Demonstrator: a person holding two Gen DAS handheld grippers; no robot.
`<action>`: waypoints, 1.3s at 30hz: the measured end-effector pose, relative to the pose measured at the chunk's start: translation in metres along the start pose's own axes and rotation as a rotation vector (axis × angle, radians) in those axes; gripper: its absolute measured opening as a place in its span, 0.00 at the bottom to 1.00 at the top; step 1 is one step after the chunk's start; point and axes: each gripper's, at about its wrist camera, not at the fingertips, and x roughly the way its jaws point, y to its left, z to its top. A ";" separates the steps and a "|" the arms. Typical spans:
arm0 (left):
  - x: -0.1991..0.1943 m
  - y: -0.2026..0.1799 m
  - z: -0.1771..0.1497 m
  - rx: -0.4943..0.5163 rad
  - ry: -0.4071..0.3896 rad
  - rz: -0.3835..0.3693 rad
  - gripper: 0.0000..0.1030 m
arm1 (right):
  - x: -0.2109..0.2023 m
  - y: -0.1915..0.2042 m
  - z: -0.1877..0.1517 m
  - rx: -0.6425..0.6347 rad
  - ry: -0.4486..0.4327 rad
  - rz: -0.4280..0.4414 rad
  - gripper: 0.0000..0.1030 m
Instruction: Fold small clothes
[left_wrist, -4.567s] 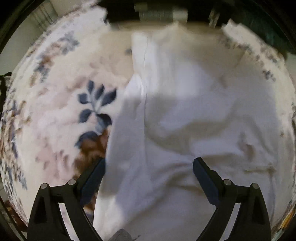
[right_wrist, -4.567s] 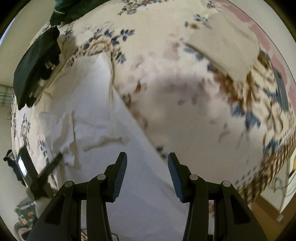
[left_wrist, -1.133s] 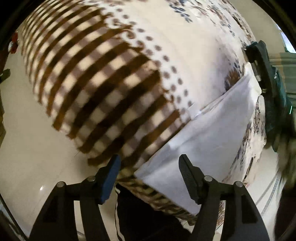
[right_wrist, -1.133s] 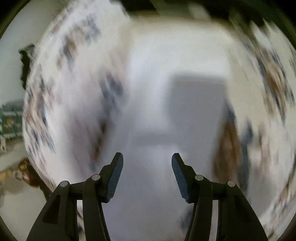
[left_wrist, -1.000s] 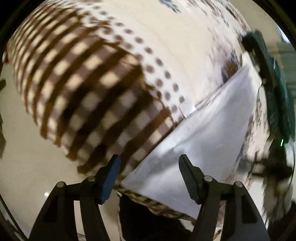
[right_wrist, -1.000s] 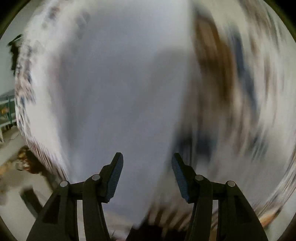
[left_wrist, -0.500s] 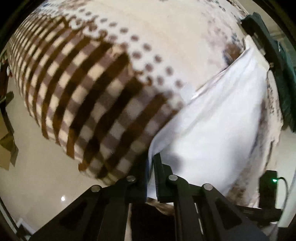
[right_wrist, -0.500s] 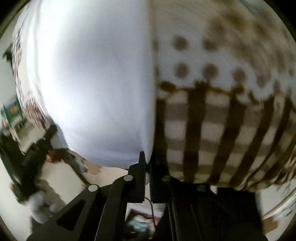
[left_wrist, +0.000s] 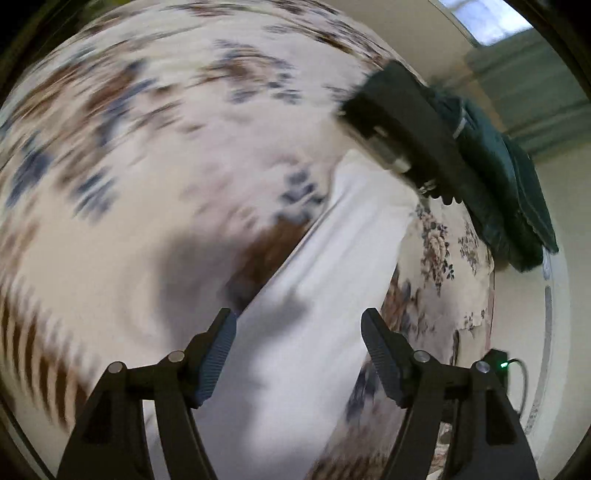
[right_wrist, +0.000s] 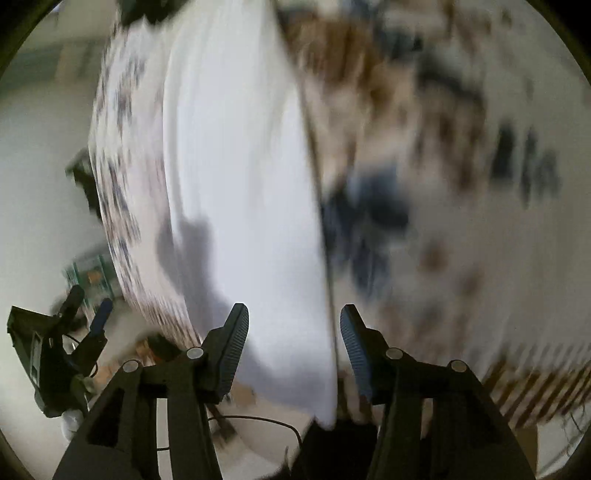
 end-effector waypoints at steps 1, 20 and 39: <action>0.016 -0.007 0.018 0.029 0.009 -0.019 0.66 | -0.009 0.001 0.027 0.013 -0.039 0.003 0.52; 0.227 -0.073 0.205 0.282 0.187 -0.106 0.66 | 0.023 0.059 0.366 0.143 -0.360 0.003 0.41; 0.190 -0.063 0.197 0.240 0.146 -0.330 0.04 | -0.012 0.039 0.307 0.078 -0.314 0.054 0.47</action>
